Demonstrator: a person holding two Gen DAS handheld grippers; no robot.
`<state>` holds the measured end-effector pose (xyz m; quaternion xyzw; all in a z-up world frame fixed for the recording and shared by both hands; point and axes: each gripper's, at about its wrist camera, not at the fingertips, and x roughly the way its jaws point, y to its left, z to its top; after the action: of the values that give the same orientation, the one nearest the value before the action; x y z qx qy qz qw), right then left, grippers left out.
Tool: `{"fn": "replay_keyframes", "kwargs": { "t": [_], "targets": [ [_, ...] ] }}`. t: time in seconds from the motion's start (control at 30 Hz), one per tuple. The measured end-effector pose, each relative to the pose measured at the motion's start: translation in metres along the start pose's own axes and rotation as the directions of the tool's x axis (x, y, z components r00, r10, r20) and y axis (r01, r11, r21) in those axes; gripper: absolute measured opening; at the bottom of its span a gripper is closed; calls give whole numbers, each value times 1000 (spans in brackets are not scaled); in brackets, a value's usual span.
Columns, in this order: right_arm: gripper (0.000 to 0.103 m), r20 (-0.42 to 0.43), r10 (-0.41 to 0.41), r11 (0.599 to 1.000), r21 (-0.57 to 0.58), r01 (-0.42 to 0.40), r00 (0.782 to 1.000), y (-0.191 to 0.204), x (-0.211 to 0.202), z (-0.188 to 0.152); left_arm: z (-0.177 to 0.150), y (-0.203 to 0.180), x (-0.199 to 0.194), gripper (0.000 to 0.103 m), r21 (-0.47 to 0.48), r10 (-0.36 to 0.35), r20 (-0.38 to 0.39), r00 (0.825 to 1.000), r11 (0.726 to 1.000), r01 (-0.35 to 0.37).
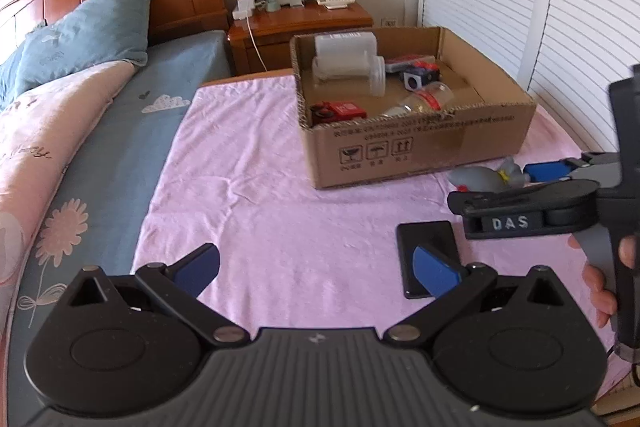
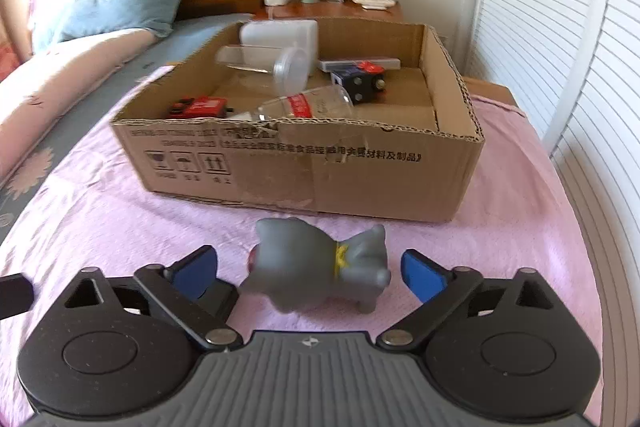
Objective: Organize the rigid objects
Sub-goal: 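Grasp the black power bank with the left tool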
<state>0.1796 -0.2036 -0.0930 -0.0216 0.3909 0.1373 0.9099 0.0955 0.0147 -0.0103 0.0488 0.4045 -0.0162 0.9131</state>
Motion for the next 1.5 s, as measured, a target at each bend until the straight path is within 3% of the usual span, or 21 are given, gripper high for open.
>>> {"fn": "replay_keyframes", "kwargs": {
  "t": [0.1,0.43,0.87,1.13,1.27,1.33,1.47,1.5],
  "targets": [
    [103,-11,19,1000,-19,-20,1000,-4,-5,-5,1,-5,4,102,1,-6,-11,1000,1000,6],
    [103,-87,-45,997,-73,39,995,-27,-8,-41,-1,-39,27,102,56,-55,-45,998,997,57],
    [103,-39,-53,997,-55,51,998,-41,-11,-51,-9,-47,76,102,10,-127,-138,982,992,129],
    [103,-35,-62,997,-46,60,997,-43,-11,-50,-16,-48,78,102,8,-119,-106,987,993,121],
    [103,-29,-64,997,-45,63,997,-43,-11,-52,-15,-45,75,86,12,-119,-75,990,993,120],
    [103,-27,-65,997,-45,63,998,-43,-12,-52,-13,-43,72,68,9,-112,-63,992,994,112],
    [103,-28,-67,997,-44,65,997,-43,-12,-52,-12,-47,71,60,14,-111,-55,992,994,112],
    [103,-28,-67,997,-44,65,997,-43,-12,-52,-12,-48,70,55,17,-116,-50,992,993,117]
  ]
}}
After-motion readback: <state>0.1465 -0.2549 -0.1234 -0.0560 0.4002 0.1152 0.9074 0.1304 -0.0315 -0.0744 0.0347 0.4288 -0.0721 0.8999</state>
